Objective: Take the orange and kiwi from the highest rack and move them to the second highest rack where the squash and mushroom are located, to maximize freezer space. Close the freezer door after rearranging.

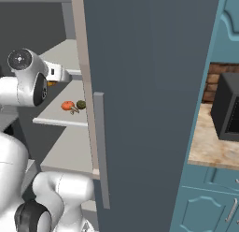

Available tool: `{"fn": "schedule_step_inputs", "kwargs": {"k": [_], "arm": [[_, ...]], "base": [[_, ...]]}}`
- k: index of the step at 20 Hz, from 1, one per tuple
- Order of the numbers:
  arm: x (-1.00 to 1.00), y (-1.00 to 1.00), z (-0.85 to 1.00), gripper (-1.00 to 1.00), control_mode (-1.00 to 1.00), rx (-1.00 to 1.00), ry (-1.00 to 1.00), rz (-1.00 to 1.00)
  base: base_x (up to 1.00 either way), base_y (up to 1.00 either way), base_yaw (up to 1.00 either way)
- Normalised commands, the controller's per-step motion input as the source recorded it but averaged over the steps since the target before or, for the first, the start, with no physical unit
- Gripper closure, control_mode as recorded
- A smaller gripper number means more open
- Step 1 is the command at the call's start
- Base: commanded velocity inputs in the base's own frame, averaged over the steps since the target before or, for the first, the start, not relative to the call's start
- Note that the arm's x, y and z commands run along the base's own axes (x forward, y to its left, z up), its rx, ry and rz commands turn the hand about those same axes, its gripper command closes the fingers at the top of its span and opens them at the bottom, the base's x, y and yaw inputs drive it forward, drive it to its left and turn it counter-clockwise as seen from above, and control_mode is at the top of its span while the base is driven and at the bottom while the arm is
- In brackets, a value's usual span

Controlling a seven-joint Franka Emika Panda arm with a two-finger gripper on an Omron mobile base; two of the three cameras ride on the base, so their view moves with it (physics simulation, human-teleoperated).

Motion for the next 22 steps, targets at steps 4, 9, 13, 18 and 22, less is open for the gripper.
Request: {"fn": "schedule_step_inputs", "kwargs": {"k": [4,9,13,18,22], "arm": [[-0.28,-0.08,-0.82,1.00,-1.00,0.00,0.24,-0.08],[0.30,-0.16,-0.63,1.00,-1.00,0.00,0.18,-0.05],[0.72,-0.03,-0.54,1.00,-1.00,-0.01,0.09,-0.03],[0.86,-0.03,-0.38,1.00,-1.00,-0.03,0.05,-0.10],[0.81,-0.08,-0.29,1.00,-1.00,-0.01,0.04,-0.16]], "base": [[0.00,0.00,0.00],[0.00,0.00,0.00],[0.00,0.00,0.00],[0.00,0.00,0.00],[0.00,0.00,0.00]]}}
